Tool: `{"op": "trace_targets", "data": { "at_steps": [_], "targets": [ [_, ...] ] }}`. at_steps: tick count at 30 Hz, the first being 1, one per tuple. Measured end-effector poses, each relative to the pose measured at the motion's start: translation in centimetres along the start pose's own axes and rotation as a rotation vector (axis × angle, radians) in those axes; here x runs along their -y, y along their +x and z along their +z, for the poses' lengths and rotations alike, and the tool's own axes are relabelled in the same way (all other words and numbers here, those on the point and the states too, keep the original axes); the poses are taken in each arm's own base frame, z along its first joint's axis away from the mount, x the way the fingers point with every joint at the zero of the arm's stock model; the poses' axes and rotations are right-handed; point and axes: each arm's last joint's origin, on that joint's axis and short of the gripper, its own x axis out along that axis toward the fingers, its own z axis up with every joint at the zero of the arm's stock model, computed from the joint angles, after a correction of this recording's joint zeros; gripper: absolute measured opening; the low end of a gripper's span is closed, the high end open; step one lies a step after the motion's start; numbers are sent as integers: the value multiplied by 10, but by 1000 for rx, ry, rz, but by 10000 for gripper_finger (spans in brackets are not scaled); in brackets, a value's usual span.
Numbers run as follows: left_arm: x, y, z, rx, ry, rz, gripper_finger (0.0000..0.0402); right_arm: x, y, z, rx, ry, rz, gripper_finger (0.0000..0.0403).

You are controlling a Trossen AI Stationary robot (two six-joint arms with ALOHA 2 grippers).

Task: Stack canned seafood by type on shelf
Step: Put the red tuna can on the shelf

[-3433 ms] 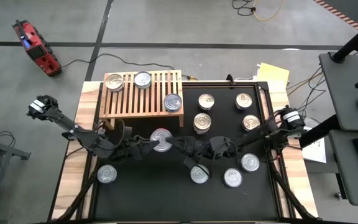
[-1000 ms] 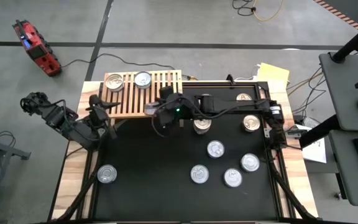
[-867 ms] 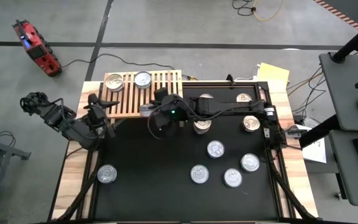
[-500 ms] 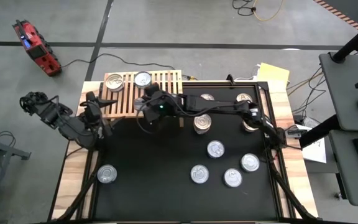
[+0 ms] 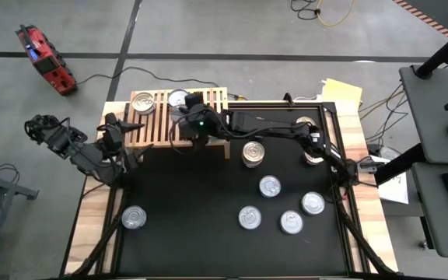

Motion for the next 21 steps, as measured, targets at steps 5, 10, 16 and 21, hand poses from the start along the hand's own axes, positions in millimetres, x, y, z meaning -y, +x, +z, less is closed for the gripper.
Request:
{"op": "trace_targets", "data": {
  "at_steps": [5,10,16,21],
  "targets": [
    [0,0,0,1,-1,0,320,18,-5,-14,-84,-32,-28,127],
    [0,0,-1,1,0,1,320,31,3,-37,-113,14,4,127],
    [1,0,-1,-2,4,3,320,36,8,-48,-45,136,93,127],
    [1,1,-1,-2,4,3,320,36,7,-45,-32,127,86,127]
  ]
}}
